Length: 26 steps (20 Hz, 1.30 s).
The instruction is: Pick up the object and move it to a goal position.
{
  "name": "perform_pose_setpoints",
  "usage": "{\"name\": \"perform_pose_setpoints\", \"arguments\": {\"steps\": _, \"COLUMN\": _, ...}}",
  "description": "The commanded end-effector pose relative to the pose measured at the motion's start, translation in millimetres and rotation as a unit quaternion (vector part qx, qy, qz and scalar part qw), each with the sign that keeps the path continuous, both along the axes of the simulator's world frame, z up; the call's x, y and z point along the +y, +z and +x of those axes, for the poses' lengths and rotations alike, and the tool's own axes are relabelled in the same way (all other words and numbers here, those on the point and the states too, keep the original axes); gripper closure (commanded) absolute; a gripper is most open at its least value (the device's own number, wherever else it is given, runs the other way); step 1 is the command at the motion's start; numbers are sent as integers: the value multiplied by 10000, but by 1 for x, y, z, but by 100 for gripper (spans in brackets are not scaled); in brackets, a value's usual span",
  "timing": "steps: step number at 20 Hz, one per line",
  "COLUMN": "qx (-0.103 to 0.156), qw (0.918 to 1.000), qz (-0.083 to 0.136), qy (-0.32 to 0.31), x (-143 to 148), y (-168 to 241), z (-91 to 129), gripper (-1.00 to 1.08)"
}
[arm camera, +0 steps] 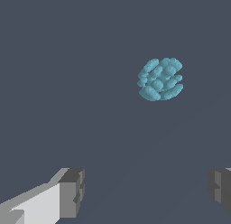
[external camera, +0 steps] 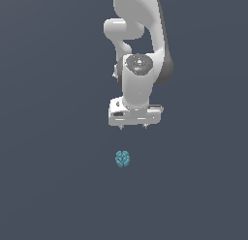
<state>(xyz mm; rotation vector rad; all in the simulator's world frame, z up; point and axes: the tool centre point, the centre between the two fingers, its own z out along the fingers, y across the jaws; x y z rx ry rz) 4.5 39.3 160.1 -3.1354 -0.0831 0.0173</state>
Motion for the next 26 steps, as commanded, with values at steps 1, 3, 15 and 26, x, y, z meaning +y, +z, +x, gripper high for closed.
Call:
{"name": "perform_pose_setpoints", "arguments": {"steps": 1, "qx": -1, "qw": 10000, "qz": -1, "qy": 11, "x": -2, "y": -2, "z": 4, "gripper": -92}}
{"name": "perform_pose_setpoints", "arguments": {"steps": 3, "qx": -3, "qw": 10000, "qz": -3, "qy": 25, "x": -4, "y": -5, "z": 9, "gripper": -92}}
{"name": "perform_pose_setpoints", "arguments": {"steps": 15, "qx": -34, "qw": 9998, "qz": -14, "qy": 177, "x": -26, "y": -39, "z": 61, "gripper": -92}}
{"name": "perform_pose_setpoints", "arguments": {"steps": 26, "qx": -54, "qw": 9996, "qz": -21, "qy": 274, "x": -44, "y": -66, "z": 90, "gripper": -92}}
